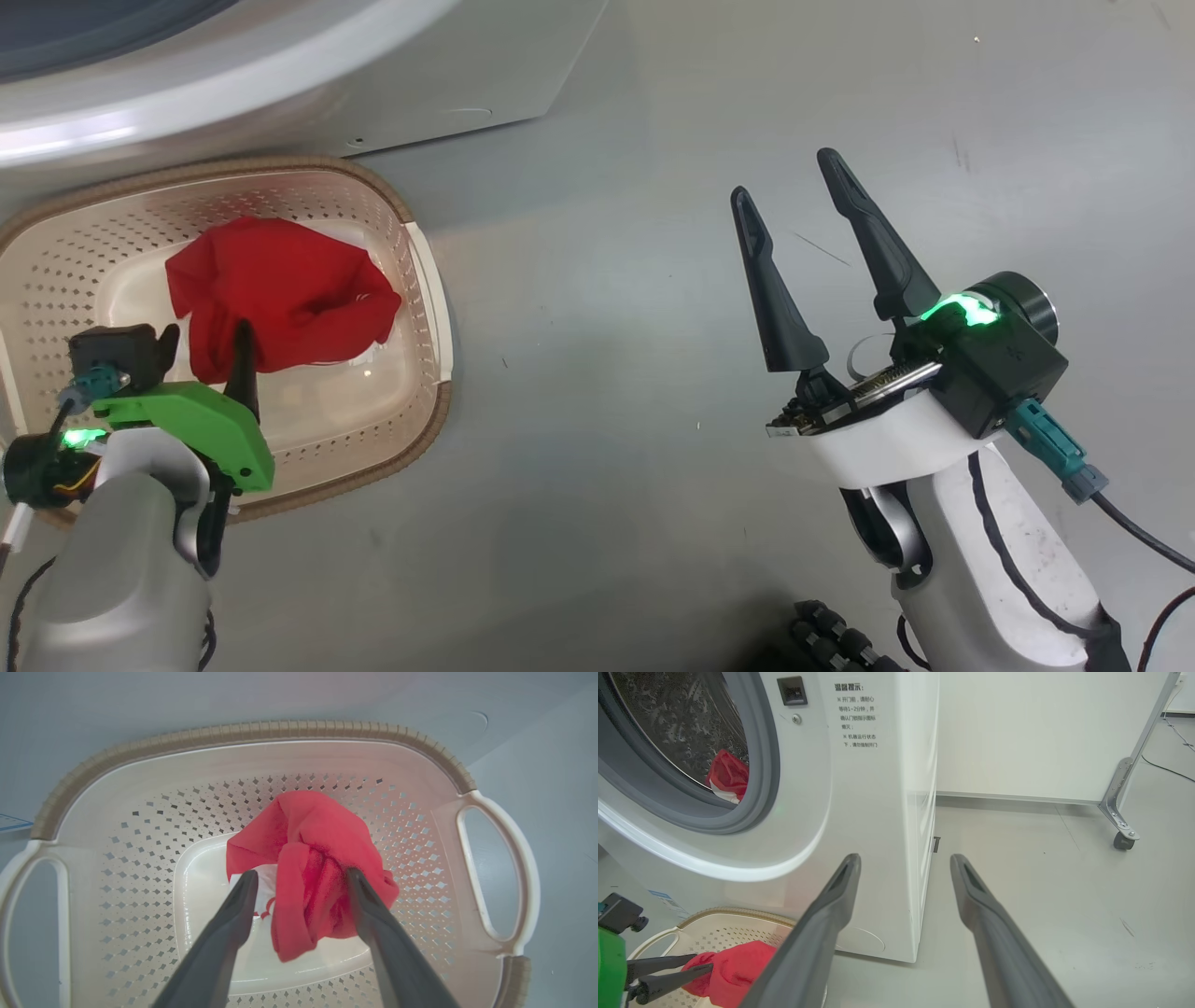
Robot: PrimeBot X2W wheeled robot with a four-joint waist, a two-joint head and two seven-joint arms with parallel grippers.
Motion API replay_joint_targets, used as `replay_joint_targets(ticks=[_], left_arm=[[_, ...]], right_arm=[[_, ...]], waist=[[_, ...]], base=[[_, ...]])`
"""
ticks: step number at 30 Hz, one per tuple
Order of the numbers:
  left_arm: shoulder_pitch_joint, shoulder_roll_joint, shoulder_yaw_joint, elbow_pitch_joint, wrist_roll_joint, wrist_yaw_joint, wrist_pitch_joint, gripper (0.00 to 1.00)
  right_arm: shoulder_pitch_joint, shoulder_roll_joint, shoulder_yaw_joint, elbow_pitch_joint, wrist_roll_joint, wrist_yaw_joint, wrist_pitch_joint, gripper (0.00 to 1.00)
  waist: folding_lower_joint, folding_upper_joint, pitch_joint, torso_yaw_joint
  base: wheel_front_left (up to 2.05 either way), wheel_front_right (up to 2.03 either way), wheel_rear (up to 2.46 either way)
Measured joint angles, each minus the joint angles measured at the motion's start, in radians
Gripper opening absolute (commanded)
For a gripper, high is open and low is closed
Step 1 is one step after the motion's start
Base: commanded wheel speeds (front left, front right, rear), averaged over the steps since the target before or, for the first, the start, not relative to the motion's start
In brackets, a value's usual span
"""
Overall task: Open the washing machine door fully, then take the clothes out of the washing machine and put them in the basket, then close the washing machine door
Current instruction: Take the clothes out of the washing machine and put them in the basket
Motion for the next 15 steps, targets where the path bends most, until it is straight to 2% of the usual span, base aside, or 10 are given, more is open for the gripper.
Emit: replay_joint_targets(ticks=[10, 15], left_arm=[[0.0, -0.05, -0.023, 0.005, 0.015, -0.014, -0.135, 1.0], [0.001, -0.074, -0.023, -0.007, 0.015, -0.017, -0.157, 1.0]], right_arm=[[0.0, 0.0, -0.036, 0.03, -0.002, -0.008, 0.0, 1.0], [0.005, 0.0, -0.057, 0.051, -0.011, -0.008, 0.0, 1.0]], waist=[[0.0, 0.0, -0.065, 0.034], [0.0, 0.0, -0.106, 0.058]], base=[[0.0, 0.0, 0.0], [0.0, 0.0, 0.0]])
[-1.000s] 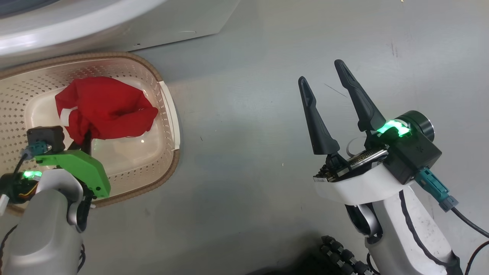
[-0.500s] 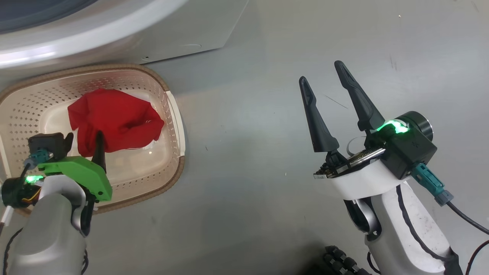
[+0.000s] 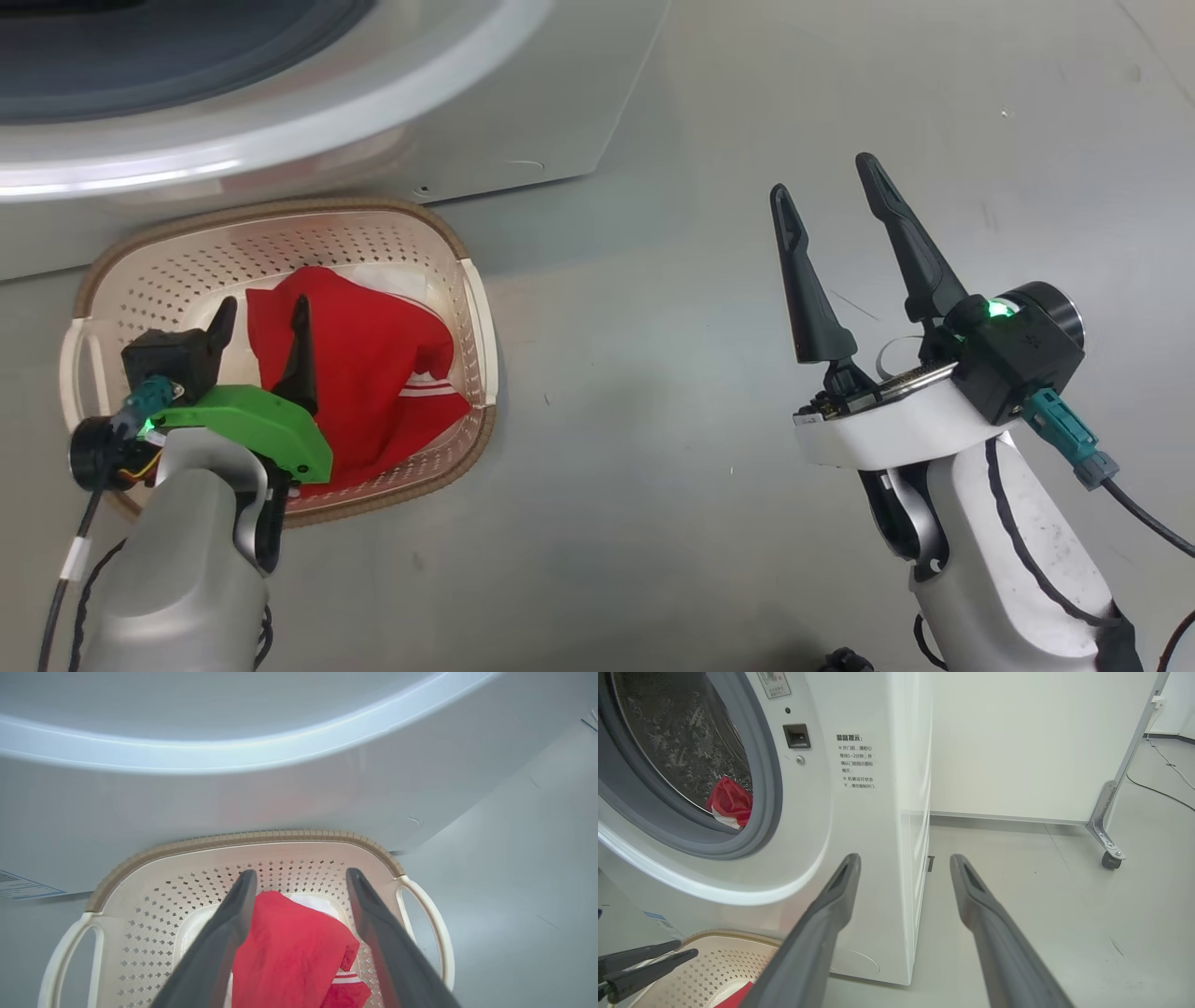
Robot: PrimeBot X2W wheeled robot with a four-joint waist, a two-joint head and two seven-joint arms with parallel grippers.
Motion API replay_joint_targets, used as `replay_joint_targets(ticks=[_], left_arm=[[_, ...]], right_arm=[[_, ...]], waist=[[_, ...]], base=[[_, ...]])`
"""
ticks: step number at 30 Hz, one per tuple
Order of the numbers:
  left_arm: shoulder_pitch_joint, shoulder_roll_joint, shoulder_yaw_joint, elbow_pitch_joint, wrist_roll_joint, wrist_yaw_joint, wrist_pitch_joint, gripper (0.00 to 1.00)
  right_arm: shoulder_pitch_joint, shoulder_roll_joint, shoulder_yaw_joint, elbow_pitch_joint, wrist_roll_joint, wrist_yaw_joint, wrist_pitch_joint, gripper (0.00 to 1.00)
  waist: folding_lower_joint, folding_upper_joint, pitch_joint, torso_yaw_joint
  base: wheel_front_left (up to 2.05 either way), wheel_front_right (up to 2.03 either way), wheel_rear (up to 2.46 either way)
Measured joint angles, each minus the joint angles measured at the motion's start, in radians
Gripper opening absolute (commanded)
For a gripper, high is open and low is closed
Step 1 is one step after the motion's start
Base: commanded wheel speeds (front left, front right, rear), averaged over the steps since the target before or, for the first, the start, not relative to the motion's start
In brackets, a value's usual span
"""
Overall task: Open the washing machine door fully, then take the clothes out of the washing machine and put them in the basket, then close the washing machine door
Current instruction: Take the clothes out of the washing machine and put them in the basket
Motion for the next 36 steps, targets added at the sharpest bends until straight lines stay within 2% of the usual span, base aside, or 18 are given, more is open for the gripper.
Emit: replay_joint_targets(ticks=[11, 18, 36], left_arm=[[0.034, -0.023, 0.004, -0.13, 0.0, -0.015, -0.008, 1.0], [0.057, -0.026, 0.033, -0.313, 0.019, -0.018, -0.007, 1.0], [0.293, -0.026, 0.045, -0.503, 0.061, -0.004, -0.007, 1.0]], right_arm=[[0.055, 0.0, -0.033, 0.036, -0.008, 0.002, 0.0, 1.0], [0.089, 0.0, -0.046, 0.049, -0.009, 0.004, 0.0, 1.0], [0.208, 0.001, -0.084, 0.084, -0.009, 0.014, 0.0, 1.0]], waist=[[0.0, 0.0, -0.105, 0.061], [0.0, 0.0, -0.172, 0.099], [0.0, 0.0, -0.342, 0.149]], base=[[0.0, 0.0, 0.0], [0.0, 0.0, 0.0], [0.0, 0.0, 0.0]])
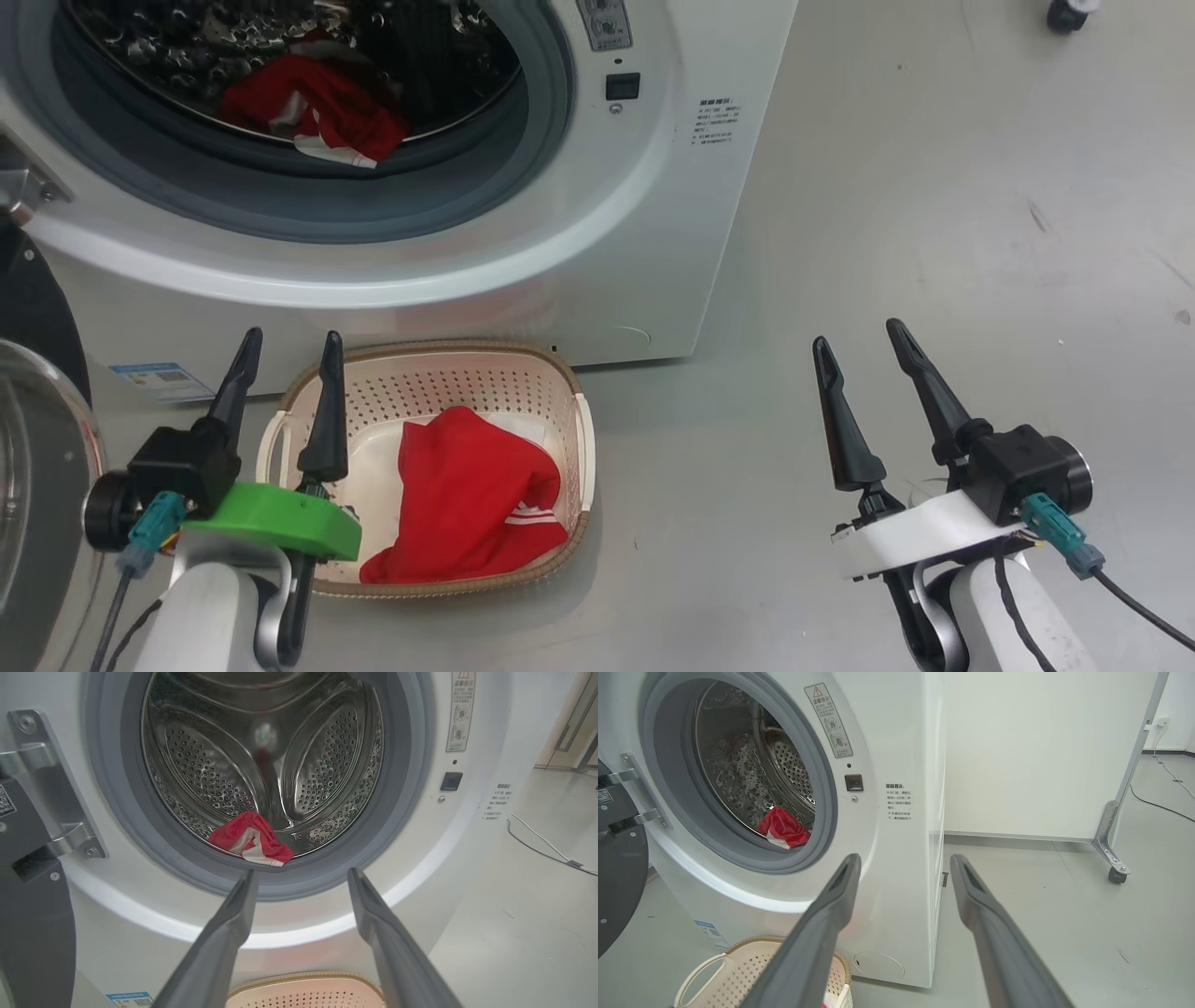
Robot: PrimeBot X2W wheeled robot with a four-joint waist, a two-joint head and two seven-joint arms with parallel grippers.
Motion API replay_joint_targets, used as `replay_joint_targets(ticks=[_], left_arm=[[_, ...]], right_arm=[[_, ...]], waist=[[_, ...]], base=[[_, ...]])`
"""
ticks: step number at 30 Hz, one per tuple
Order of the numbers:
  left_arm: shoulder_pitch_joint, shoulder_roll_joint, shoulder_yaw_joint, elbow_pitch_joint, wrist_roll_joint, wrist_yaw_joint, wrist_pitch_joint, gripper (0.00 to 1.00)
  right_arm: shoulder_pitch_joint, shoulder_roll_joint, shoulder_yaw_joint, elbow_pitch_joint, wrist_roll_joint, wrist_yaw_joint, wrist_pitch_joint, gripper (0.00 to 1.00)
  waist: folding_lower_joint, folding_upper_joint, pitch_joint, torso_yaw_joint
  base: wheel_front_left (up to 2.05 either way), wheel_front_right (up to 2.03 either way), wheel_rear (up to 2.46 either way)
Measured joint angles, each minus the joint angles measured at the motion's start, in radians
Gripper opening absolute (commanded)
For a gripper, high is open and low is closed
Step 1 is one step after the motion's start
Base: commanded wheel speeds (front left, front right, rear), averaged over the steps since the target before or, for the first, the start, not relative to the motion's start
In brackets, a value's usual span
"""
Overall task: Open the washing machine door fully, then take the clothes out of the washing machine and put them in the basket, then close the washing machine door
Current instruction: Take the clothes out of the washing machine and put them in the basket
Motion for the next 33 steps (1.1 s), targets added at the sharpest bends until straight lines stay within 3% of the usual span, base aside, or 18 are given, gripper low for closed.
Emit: replay_joint_targets(ticks=[18, 33], left_arm=[[0.261, -0.011, -0.013, -0.081, 0.0, 0.048, 0.0, 1.0], [0.345, -0.012, -0.035, -0.174, 0.0, 0.067, 0.0, 1.0]], right_arm=[[0.13, 0.002, -0.009, 0.008, 0.001, 0.009, 0.0, 1.0], [0.158, 0.004, -0.008, -0.007, 0.001, 0.015, 0.0, 1.0]], waist=[[0.0, 0.0, -0.153, 0.009], [0.0, 0.0, -0.178, 0.006]], base=[[0.0, 0.0, 0.0], [0.0, 0.0, 0.0]])
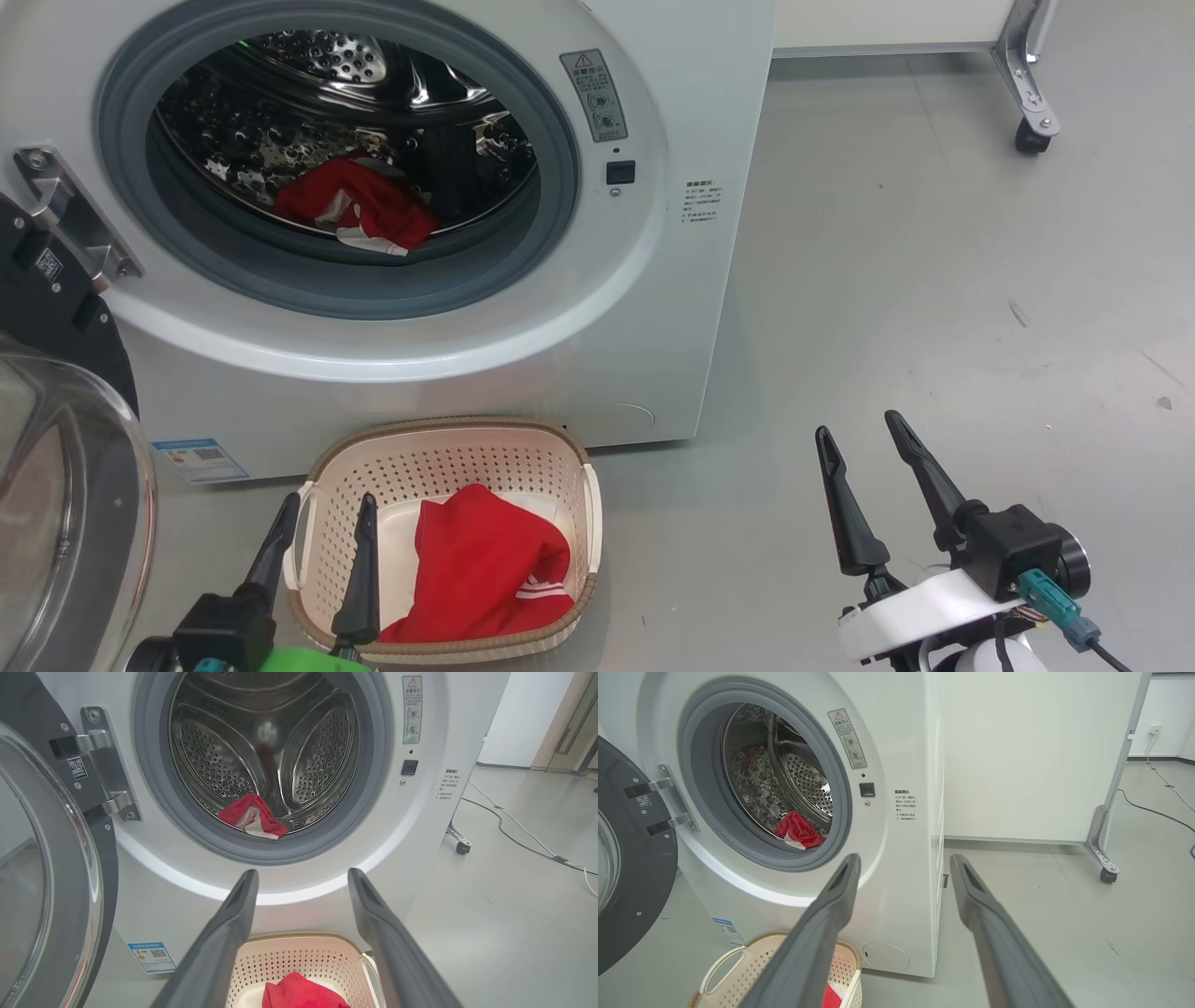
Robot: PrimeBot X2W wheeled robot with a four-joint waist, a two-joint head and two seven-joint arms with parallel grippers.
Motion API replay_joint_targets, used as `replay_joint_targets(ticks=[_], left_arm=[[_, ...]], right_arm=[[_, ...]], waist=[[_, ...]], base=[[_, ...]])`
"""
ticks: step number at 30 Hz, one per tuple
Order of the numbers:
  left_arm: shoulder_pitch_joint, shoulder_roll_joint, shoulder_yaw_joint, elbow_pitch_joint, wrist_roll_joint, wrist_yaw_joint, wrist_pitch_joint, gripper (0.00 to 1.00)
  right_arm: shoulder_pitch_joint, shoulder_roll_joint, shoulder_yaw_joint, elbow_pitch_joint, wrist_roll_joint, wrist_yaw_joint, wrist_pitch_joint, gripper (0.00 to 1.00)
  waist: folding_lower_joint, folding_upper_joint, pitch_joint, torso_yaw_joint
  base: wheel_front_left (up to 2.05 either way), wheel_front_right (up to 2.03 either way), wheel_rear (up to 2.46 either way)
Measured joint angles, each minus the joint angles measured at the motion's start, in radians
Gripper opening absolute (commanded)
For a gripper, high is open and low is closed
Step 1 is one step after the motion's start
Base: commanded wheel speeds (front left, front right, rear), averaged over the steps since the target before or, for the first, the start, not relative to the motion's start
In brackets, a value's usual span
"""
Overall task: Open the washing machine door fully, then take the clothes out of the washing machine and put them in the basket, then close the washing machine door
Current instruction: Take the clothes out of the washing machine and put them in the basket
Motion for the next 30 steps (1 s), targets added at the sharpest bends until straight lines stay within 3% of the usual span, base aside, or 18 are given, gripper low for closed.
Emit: replay_joint_targets(ticks=[16, 30], left_arm=[[0.035, 0.0, -0.022, -0.066, -0.001, 0.018, 0.014, 1.0], [-0.039, 0.005, -0.041, -0.118, 0.013, 0.018, 0.054, 1.0]], right_arm=[[0.015, 0.0, 0.004, -0.016, -0.001, 0.009, 0.0, 1.0], [0.006, 0.0, 0.027, -0.076, -0.024, 0.016, 0.0, 1.0]], waist=[[0.0, 0.0, -0.005, -0.006], [0.0, 0.0, 0.093, -0.025]], base=[[0.0, 0.0, 0.0], [0.0, 0.0, 0.0]])
